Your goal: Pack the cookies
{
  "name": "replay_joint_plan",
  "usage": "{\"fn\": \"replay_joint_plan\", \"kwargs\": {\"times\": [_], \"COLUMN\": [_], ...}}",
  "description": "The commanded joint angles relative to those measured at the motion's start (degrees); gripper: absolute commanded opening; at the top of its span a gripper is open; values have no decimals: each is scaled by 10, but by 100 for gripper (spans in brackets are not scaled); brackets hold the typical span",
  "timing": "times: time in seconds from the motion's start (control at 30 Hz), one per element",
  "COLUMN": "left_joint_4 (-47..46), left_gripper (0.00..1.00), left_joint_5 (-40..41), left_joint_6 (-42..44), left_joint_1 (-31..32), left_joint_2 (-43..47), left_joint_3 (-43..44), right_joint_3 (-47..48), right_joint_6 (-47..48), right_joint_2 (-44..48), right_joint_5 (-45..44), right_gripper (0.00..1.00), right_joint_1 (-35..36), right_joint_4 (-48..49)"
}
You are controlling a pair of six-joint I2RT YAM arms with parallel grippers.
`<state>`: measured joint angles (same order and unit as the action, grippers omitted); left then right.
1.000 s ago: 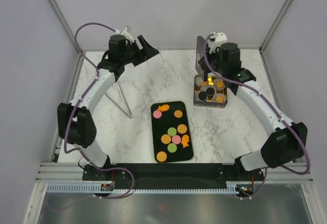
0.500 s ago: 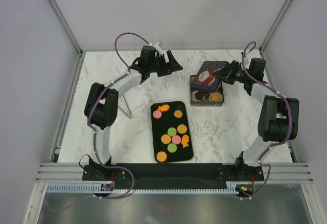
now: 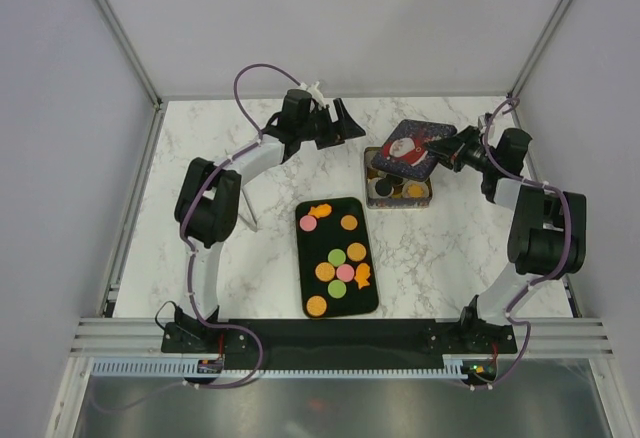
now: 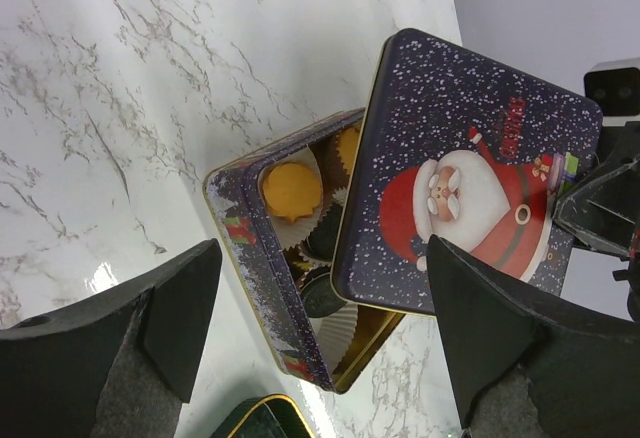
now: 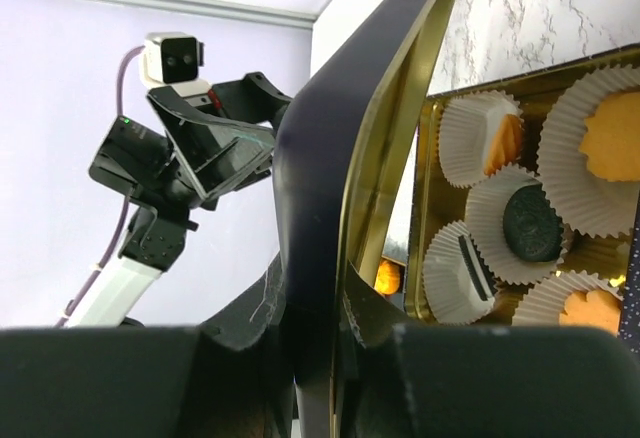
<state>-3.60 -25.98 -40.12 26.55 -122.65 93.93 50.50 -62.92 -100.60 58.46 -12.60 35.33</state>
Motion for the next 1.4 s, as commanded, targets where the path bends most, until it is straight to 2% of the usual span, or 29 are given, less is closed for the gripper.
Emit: {"fn": "replay_joint_plan", "kwargs": {"times": [0.0,0.13,0.3,0.43,0.73,0.9,1.1,1.37], "left_joint_4": [-26,-27,-27,-27,-16,7,32,74], "left_gripper": [90,91,91,91,91,91,90,89], "left_joint_5": [-3,-5,-19,-22,-22,-11,4,17], "left_joint_6": [-15,-16,-16,-11,-2,6,22,39], "left_joint_1": [2,3,4,11,23,32,44,54], "left_joint_2": [0,0,-8,-11,-33,-49,-64,-77], "left_joint_3": [4,5,12,9,10,22,42,65], "right_joint_3": [13,5,-14,-12,-12,1,-7,11], "right_joint_6": [-8,-8,-58,-49,70,140,140,204], "right_joint_2": [39,30,8,-17,-32,-24,-24,-14], "right_joint_5": [14,28,52,47,25,8,2,-30], "right_gripper": [1,2,6,6,5,6,10,19], "right_joint_1": [-8,-1,27,40,40,39,35,28], "right_joint_4": [34,35,136,139,11,-97,-101,-202]}}
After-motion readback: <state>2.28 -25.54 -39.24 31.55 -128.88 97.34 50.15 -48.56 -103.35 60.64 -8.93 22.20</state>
